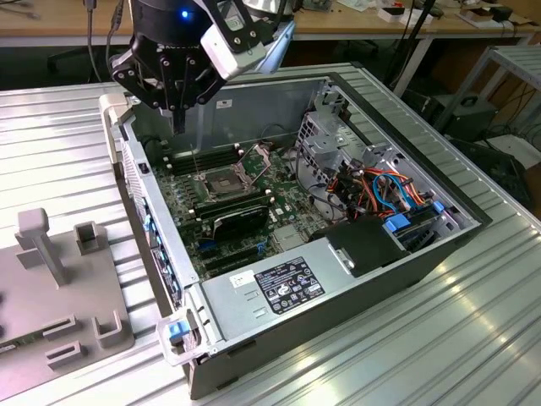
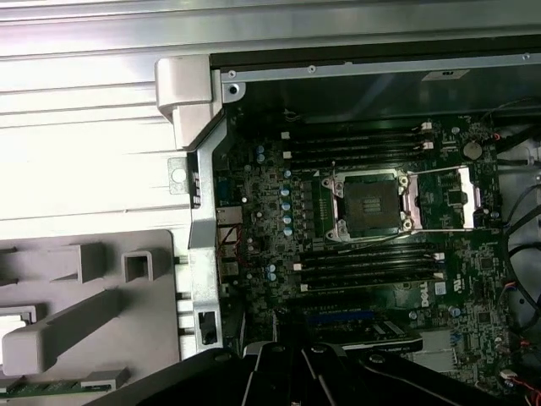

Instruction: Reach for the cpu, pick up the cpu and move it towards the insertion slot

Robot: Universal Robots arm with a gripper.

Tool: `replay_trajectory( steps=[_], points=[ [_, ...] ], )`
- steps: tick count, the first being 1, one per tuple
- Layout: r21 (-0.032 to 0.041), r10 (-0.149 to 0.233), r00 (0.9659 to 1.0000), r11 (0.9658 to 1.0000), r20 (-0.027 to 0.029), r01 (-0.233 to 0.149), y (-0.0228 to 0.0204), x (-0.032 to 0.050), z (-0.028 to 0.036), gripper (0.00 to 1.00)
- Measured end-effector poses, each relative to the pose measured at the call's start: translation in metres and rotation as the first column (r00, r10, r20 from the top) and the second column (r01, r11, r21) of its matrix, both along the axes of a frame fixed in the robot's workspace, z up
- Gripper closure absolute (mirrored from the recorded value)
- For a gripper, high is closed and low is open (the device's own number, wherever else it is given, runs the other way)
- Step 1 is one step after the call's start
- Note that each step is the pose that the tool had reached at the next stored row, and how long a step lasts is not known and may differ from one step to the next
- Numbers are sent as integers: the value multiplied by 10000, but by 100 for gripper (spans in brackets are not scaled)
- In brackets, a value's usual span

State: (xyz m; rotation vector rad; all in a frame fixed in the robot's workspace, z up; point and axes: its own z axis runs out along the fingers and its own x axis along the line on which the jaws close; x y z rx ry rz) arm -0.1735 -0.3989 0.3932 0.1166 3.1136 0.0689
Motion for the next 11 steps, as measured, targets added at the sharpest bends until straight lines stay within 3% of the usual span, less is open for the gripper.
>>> replay_trajectory(
  steps=[11],
  points=[
    [0,-1,10000,10000,-1,1,0,-63,0,89]
  ],
)
